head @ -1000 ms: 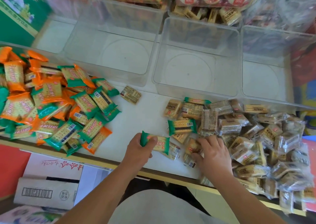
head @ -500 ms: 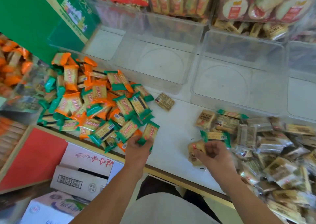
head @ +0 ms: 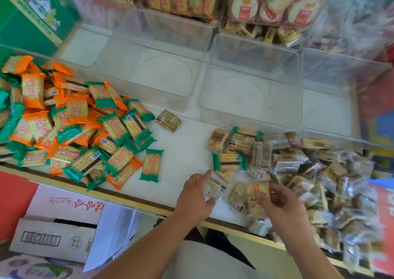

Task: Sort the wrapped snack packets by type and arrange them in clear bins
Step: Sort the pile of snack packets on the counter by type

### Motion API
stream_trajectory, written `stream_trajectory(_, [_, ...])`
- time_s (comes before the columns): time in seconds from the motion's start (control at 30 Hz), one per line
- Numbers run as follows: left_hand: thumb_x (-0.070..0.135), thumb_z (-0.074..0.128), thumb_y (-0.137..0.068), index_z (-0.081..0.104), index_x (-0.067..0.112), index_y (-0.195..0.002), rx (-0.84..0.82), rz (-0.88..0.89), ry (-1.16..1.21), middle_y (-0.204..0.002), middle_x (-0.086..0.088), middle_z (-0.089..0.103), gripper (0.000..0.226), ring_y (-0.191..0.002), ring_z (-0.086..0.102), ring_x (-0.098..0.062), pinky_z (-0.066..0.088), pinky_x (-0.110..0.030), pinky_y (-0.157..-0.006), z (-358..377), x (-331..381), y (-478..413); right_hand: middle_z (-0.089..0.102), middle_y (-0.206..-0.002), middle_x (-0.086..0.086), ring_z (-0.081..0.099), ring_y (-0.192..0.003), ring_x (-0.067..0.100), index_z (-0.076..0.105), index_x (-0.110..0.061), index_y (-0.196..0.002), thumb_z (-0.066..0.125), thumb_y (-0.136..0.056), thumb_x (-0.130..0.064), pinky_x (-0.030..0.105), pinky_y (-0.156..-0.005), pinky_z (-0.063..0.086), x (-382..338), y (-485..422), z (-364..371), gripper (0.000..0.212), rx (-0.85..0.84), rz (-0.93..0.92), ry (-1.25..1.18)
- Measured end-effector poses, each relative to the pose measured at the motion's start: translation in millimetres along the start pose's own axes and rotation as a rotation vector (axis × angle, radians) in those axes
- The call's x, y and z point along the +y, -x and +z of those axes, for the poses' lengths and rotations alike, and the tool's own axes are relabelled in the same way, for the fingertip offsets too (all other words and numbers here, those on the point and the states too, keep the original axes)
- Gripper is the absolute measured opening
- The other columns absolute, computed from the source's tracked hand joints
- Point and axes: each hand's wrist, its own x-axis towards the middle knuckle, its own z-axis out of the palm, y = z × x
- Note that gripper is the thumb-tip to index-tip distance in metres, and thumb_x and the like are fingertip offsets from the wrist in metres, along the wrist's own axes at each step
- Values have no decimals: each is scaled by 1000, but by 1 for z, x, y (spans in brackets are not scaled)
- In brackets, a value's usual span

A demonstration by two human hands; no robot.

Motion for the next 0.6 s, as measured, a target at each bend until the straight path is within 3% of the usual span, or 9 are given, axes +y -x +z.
stream_trajectory(0.07, [45, 68, -92, 26, 38, -158, -15, -2, -204, -144, 0, 34, 79, -128, 38, -21, 46, -37, -106, 9, 8, -5, 69, -84, -12, 66, -82, 13, 65, -32, -104, 80, -84, -43, 33, -70, 51, 15, 4, -17, 28, 19, 4, 0])
stream_trajectory(0.13, [48, 70, -89, 35, 36, -152, -37, -51, -249, -135, -3, 40, 72, -122, 46, -22, 51, -38, -100, 17, 12, 0, 65, -71, -17, 64, -73, 14, 67, -29, -100, 80, -83, -44, 35, -68, 52, 33, 5, -27, 26, 17, 0, 22])
stream_trajectory(0.27, [45, 71, -90, 38, 31, -152, -28, -145, -117, -131, 0, 47, 72, -119, 56, -18, 50, -31, -99, 32, 15, 18, 69, -99, -13, 65, -91, 9, 60, -32, -112, 80, -84, -43, 33, -85, 54, 51, 4, -29, 36, 9, -5, 77])
stream_trajectory(0.43, [38, 60, -97, 44, 24, -150, 198, -89, -128, -144, 6, 45, 57, -127, 46, -13, 42, -24, -101, 31, 20, 32, 65, -97, -19, 60, -89, -6, 62, -27, -125, 78, -87, -35, 22, -77, 49, 44, 1, -34, 42, 39, -76, 151])
stream_trajectory(0.6, [33, 64, -97, 50, 23, -144, 257, -24, -14, -144, 9, 44, 50, -130, 47, -10, 36, -19, -104, 19, 49, 14, 68, -100, -16, 67, -87, 7, 54, -37, -130, 67, -92, -50, 28, -72, 58, 16, -15, -25, 42, -43, -309, 498])
